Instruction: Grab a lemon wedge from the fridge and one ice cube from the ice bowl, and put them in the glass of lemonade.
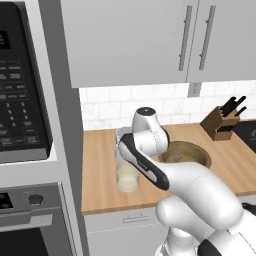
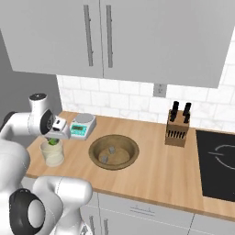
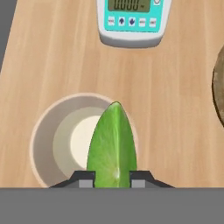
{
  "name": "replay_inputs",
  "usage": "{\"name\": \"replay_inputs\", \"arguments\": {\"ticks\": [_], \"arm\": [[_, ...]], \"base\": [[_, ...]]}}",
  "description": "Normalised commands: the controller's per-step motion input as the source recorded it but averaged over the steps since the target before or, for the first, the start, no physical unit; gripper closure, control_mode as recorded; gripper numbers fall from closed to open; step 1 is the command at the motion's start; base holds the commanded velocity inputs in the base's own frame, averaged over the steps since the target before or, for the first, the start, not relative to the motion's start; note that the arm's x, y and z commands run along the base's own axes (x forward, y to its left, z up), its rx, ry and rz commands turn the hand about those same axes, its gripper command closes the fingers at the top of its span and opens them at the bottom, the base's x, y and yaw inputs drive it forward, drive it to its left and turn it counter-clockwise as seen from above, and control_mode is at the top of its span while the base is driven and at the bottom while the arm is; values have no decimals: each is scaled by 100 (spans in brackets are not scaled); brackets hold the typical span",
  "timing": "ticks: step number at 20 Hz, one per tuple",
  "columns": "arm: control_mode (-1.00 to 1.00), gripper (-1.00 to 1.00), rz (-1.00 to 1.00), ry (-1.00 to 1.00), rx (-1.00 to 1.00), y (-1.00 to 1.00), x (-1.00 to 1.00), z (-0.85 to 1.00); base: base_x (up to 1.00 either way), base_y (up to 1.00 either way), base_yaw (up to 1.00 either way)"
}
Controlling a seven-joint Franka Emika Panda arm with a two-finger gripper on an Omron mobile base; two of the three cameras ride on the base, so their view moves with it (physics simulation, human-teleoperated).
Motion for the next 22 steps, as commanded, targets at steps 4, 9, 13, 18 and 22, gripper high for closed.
{"name": "replay_inputs", "arguments": {"ticks": [4, 9, 13, 18, 22], "arm": [[-100, 100, 0, 0, 0, 16, 8, -2], [-100, 100, 0, 0, 0, 27, 0, 0], [-100, 100, 0, 0, 0, 14, 6, -1], [-100, 100, 0, 0, 0, 0, 24, -12], [-100, 100, 0, 0, 0, 0, 9, -18]], "base": [[0, 0, 0], [0, 0, 0], [0, 0, 0], [0, 0, 0], [0, 0, 0]]}}
